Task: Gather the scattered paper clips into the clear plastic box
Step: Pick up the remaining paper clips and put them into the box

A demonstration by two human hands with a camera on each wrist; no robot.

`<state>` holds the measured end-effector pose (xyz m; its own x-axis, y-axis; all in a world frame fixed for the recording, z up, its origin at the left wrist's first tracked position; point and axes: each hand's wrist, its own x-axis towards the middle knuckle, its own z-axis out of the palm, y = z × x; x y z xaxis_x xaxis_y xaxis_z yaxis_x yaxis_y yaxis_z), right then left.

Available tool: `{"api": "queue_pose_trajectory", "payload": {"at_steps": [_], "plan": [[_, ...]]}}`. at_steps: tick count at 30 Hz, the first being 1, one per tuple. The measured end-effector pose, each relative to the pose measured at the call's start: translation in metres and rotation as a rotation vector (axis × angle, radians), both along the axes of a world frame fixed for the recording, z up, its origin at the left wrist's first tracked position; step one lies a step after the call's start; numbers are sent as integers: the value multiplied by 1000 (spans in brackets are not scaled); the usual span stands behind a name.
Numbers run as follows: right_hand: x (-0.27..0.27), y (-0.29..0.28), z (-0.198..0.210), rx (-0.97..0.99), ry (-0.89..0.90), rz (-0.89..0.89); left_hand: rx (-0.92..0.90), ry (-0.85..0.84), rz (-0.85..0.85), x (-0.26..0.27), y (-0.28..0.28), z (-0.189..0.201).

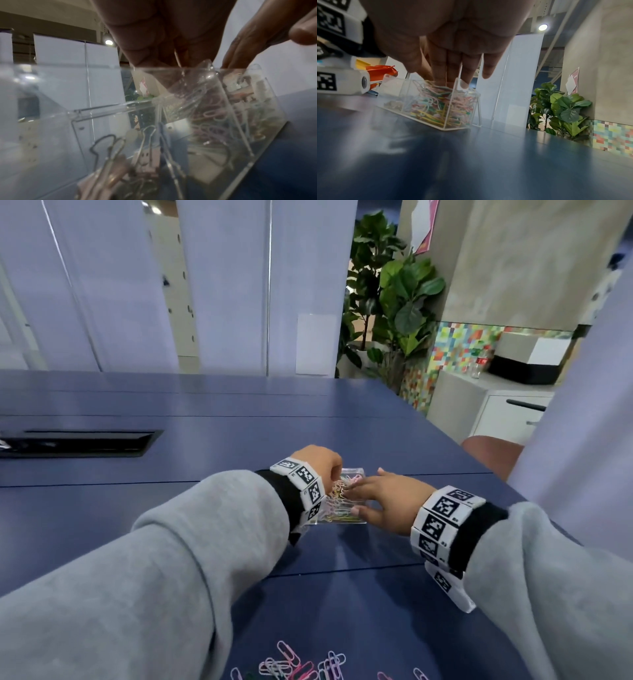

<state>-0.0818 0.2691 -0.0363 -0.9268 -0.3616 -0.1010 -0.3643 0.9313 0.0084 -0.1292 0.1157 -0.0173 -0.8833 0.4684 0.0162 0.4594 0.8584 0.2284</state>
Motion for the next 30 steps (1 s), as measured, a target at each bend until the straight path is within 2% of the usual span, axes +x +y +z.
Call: {"api": "queue_pose_trajectory", "payload": {"at_steps": [9, 11, 16, 20, 23, 27, 30], "plan": [[4, 2, 2, -71, 18, -52, -256, 17, -75, 10, -26, -1], [11, 1, 7, -142, 33, -97, -236, 7, -79, 14, -33, 0], [39, 5, 22, -263, 118, -107, -33, -6, -94, 39, -51, 12], [76, 6, 32, -155, 1, -105, 70, -50, -114, 68, -67, 20], [107, 6, 29, -42, -114, -97, -45, -144, -128, 88, -81, 19], [142, 4, 18, 70, -229, -94, -215, -374, -124, 117, -98, 4], [160, 1, 6, 107, -305, -130, -303, -409, -111, 132, -105, -14]]}}
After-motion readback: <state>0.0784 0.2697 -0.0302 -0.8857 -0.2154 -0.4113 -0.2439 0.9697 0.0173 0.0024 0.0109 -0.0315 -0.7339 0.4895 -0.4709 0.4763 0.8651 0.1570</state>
